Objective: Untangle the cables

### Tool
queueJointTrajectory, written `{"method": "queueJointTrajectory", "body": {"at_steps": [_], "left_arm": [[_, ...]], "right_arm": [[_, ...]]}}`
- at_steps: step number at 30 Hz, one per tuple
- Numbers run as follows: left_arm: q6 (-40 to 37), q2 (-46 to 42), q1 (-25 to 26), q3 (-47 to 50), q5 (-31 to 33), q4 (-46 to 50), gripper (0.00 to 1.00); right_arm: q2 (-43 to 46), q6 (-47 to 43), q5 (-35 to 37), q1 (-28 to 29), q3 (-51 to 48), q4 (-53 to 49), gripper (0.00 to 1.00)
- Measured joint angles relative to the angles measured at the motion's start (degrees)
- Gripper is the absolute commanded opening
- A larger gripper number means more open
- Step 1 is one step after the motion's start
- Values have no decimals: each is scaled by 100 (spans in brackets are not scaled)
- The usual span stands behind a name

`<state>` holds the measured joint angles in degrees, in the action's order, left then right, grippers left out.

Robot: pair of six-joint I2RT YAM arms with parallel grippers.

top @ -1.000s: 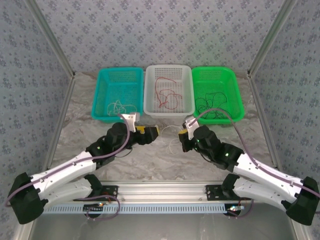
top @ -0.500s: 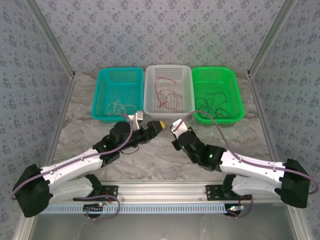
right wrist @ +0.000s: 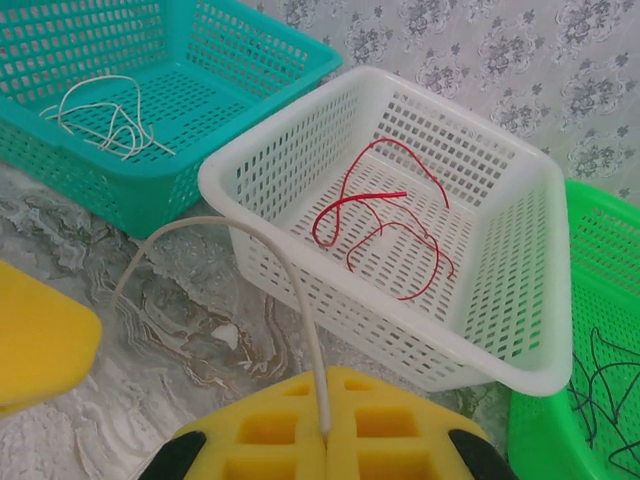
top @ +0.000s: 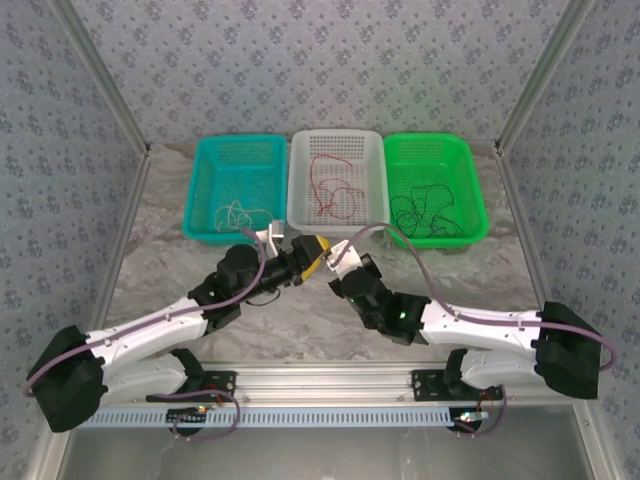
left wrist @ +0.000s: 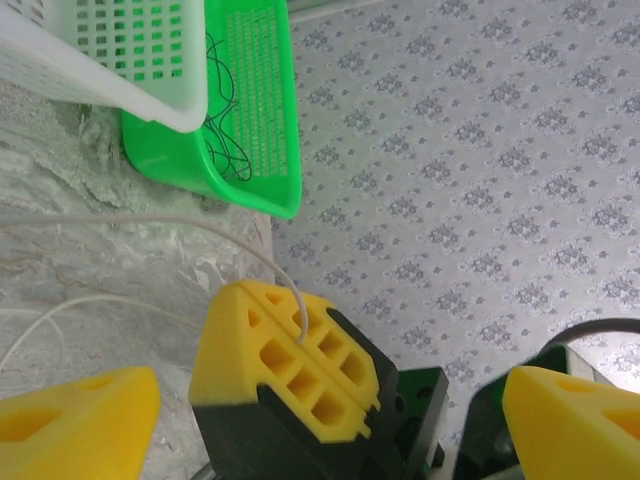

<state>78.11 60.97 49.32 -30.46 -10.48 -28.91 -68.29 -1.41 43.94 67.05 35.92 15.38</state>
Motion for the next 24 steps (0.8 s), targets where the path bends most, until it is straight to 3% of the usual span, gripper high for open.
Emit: {"method": "queueJointTrajectory", "body": {"at_steps": [8, 19, 24], "left_arm": [[22, 11, -254, 192, 140, -94, 83], [-76, 55, -535, 192, 258, -136, 53], [-50, 356, -535, 192, 232, -310, 46]], "right_arm": [[275, -13, -297, 323, -157, 396, 0], [846, 168, -1145, 341, -538, 227, 4], [920, 203, -1386, 350, -568, 221, 5]]}}
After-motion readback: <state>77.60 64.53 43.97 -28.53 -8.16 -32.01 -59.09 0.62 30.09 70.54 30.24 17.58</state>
